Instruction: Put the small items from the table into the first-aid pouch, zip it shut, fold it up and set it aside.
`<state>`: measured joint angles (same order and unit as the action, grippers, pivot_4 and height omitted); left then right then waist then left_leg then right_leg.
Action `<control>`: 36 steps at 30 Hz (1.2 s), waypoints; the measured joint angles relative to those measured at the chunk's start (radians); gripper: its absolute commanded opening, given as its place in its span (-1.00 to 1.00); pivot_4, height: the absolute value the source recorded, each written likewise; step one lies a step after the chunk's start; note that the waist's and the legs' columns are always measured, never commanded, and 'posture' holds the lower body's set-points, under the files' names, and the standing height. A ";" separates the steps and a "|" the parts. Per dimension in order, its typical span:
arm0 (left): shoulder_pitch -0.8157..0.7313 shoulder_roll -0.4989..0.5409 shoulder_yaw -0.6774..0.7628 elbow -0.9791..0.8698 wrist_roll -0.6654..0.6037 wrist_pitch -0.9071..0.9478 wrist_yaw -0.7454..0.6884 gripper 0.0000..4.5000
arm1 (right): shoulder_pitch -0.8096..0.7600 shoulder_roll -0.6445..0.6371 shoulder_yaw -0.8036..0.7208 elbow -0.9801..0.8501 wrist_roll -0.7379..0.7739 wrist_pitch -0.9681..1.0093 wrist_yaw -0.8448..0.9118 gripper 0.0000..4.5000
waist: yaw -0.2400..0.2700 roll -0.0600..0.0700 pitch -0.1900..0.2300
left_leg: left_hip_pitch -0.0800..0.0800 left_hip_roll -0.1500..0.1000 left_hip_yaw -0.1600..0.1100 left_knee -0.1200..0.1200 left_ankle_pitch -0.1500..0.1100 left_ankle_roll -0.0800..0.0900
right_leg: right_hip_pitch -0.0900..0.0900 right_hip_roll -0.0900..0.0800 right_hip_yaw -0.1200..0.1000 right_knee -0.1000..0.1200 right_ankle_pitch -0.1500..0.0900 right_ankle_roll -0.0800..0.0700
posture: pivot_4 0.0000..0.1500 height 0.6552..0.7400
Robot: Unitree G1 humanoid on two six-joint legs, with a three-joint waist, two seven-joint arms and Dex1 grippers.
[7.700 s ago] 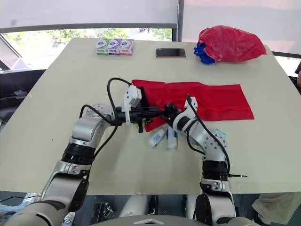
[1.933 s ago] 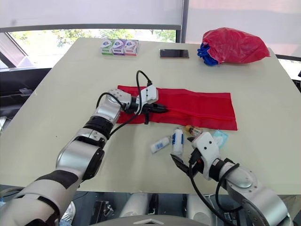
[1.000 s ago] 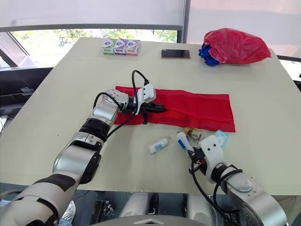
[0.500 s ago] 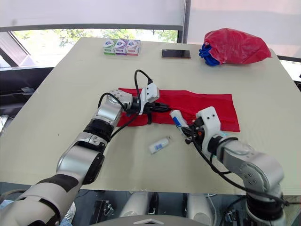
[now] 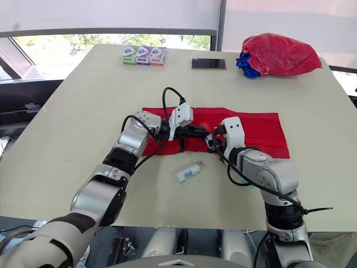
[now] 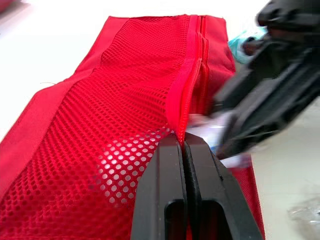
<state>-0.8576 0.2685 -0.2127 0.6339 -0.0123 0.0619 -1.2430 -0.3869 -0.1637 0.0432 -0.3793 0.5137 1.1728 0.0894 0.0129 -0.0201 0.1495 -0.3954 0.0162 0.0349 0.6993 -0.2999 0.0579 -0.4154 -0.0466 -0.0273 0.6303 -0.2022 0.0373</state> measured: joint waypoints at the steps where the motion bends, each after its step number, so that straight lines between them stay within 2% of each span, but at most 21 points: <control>1: 0.000 -0.001 -0.002 -0.003 0.000 0.001 0.000 -1.00 | -0.005 0.009 0.001 0.012 -0.008 -0.010 -0.002 -1.00 | -0.001 0.000 0.000 | 0.000 0.000 0.000 0.000 0.000 0.000 | 0.000 0.000 0.000 0.000 0.000 0.000 | 1.00 1.00; 14: 0.001 -0.010 -0.003 -0.035 -0.011 -0.003 0.006 -1.00 | -0.031 0.123 0.057 0.241 -0.180 -0.328 0.003 -1.00 | -0.005 0.001 0.000 | 0.000 0.000 0.000 0.000 0.000 0.000 | 0.000 0.000 0.000 0.000 0.000 0.000 | 1.00 1.00; 22: 0.012 -0.003 -0.002 -0.050 -0.022 -0.011 0.006 -1.00 | -0.030 0.149 0.049 0.287 -0.207 -0.414 0.022 -1.00 | -0.007 0.001 0.000 | 0.000 0.000 0.000 0.000 0.000 0.000 | 0.000 0.000 0.000 0.000 0.000 0.000 | 1.00 1.00; 24: 0.017 -0.001 -0.003 -0.055 -0.022 -0.017 0.005 -1.00 | -0.027 0.143 0.049 0.287 -0.209 -0.413 0.036 -0.55 | -0.007 0.001 0.000 | 0.000 0.000 0.000 0.000 0.000 0.000 | 0.000 0.000 0.000 0.000 0.000 0.000 | 1.00 1.00; 25: 0.018 -0.001 -0.004 -0.054 -0.022 -0.020 0.004 -1.00 | -0.025 0.136 0.049 0.287 -0.209 -0.413 0.040 -0.45 | -0.007 0.001 0.000 | 0.000 0.000 0.000 0.000 0.000 0.000 | 0.000 0.000 0.000 0.000 0.000 0.000 | 1.00 1.00; 27: 0.018 -0.001 -0.005 -0.044 -0.021 -0.030 0.006 -1.00 | -0.011 0.116 0.052 0.274 -0.212 -0.412 0.055 -0.06 | -0.005 0.001 0.000 | 0.000 0.000 0.000 0.000 0.000 0.000 | 0.000 0.000 0.000 0.000 0.000 0.000 | 1.00 1.00; 36: -0.013 -0.012 -0.022 0.088 0.010 -0.134 0.055 -1.00 | 0.073 -0.004 0.075 0.100 -0.192 -0.336 0.144 -0.06 | -0.004 0.001 0.000 | 0.000 0.000 0.000 0.000 0.000 0.000 | 0.000 0.000 0.000 -0.001 0.000 0.000 | 1.00 1.00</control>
<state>-0.8710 0.2566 -0.2343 0.7218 -0.0023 -0.0725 -1.1884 -0.3134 -0.1678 0.1182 -0.2796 0.3221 0.8364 0.2335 0.0086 -0.0191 0.1498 -0.3952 0.0165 0.0351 0.6992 -0.2999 0.0580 -0.4154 -0.0466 -0.0271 0.6298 -0.2023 0.0374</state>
